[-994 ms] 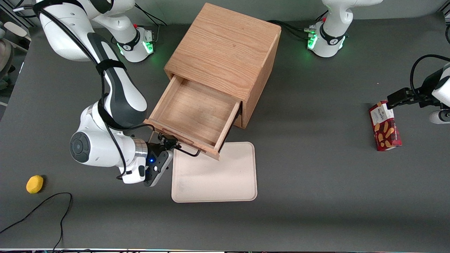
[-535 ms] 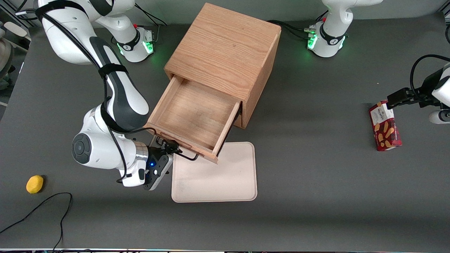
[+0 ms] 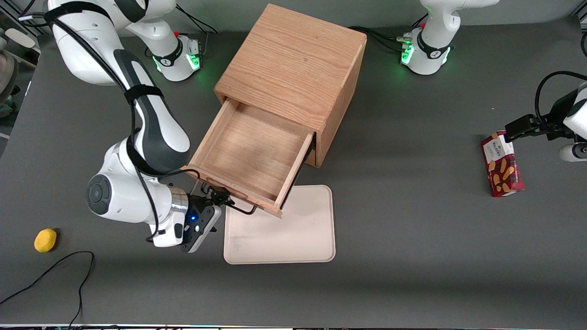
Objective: Open upper drawer
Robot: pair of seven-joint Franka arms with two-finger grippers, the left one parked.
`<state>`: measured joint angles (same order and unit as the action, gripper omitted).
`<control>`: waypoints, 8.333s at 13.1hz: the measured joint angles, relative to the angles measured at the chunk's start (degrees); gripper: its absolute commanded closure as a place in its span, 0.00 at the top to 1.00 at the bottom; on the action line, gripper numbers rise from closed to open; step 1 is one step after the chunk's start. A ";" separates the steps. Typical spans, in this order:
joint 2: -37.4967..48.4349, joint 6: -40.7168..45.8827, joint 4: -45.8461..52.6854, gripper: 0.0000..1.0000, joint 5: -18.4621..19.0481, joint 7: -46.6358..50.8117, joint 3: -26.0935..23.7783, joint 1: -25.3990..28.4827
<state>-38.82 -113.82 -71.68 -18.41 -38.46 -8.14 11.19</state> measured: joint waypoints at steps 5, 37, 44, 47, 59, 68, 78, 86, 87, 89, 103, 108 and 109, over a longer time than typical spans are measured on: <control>-0.63 -0.01 1.14 1.00 0.00 -0.99 0.00 -0.34; -1.23 4.83 8.63 1.00 -0.11 -2.47 -0.19 -2.62; 0.38 19.97 14.02 1.00 -0.01 -2.47 0.43 -4.38; 4.73 29.61 14.26 1.00 4.81 -2.40 1.11 -5.64; 35.34 38.82 -14.44 1.00 13.84 11.26 7.37 -5.55; 48.05 32.62 -29.63 1.00 14.67 25.08 8.65 -5.54; 43.53 34.26 -22.30 1.00 16.75 45.83 9.78 -5.61; 42.61 35.21 -20.07 1.00 16.78 44.57 12.87 -6.63; 42.61 35.21 -19.60 1.00 16.78 43.30 12.98 -7.69; 42.55 35.21 -18.50 1.00 16.78 40.59 13.09 -9.62; 41.82 33.38 -19.85 1.00 16.08 36.18 9.68 -15.17; 39.88 32.54 -16.74 1.00 16.02 36.25 9.14 -14.93; 39.17 32.54 -15.76 1.00 15.86 36.49 9.17 -14.99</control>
<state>0.35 -81.28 -87.44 -2.54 -1.97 1.03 -3.80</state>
